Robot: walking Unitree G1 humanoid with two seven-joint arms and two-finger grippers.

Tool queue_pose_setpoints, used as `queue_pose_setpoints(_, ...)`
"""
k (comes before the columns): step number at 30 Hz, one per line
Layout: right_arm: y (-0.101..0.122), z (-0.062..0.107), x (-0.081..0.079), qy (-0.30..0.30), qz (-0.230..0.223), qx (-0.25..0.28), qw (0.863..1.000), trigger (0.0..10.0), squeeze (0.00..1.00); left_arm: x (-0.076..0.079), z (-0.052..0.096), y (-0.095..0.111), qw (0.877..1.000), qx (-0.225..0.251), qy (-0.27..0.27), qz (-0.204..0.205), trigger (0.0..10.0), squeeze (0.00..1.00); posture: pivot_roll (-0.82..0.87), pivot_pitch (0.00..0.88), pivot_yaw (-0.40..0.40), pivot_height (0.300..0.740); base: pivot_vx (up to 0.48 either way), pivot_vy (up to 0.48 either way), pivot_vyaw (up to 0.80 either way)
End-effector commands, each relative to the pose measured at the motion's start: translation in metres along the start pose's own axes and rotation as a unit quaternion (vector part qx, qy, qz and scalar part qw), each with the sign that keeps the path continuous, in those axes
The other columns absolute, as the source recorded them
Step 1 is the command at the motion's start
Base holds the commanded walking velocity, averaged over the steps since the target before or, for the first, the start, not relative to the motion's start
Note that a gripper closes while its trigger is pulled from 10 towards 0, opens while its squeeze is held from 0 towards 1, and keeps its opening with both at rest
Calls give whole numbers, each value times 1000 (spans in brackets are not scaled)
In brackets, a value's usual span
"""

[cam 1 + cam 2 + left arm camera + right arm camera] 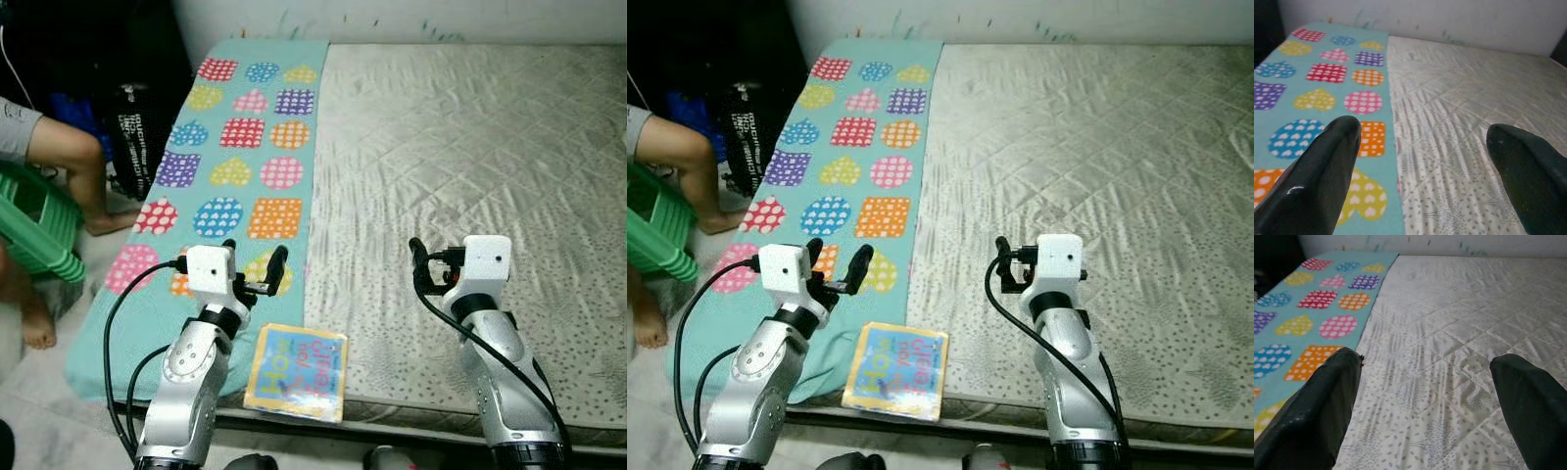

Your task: Clean up the room

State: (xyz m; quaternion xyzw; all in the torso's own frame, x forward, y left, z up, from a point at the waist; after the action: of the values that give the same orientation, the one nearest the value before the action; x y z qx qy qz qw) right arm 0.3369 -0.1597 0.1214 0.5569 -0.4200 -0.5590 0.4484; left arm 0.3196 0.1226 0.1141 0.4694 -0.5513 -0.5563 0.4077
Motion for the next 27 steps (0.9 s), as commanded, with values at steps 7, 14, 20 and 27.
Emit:
queue_pose_setpoints(7,0,2,0,1,4,1,1000,10000,0,-2,2,-4,1000,-11,4,6,10000,0,-40,163,47,740,0,0,-421)
queue_pose_setpoints(14,0,2,0,1,4,0,1000,10000,0,-2,2,-4,1000,-10,4,8,10000,0,-41,164,45,740,0,348,0)
queue_pose_setpoints(20,0,1,0,1,5,0,1000,10000,0,-2,1,-4,1000,-11,3,8,10000,0,-42,164,45,740,0,407,0)
queue_pose_setpoints(27,0,1,0,2,5,0,1000,10000,0,-2,1,-4,1000,-11,3,7,10000,0,-41,164,45,740,0,426,0)
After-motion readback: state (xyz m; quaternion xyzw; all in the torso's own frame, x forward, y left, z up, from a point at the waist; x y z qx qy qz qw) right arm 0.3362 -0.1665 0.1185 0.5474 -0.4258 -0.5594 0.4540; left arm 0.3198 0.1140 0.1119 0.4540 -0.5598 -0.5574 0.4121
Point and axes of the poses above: a point about 5 cm out from each wrist's last joint towards the gripper, its own z axis pointing back from the gripper into the wrist, its own y axis along the axis of the wrist's last joint, x = y × z, the point moved 4 cm from there along -z, pointing out of the wrist towards the gripper, and after that the axes turned 14 degrees about -z, right-handed, at the moved point
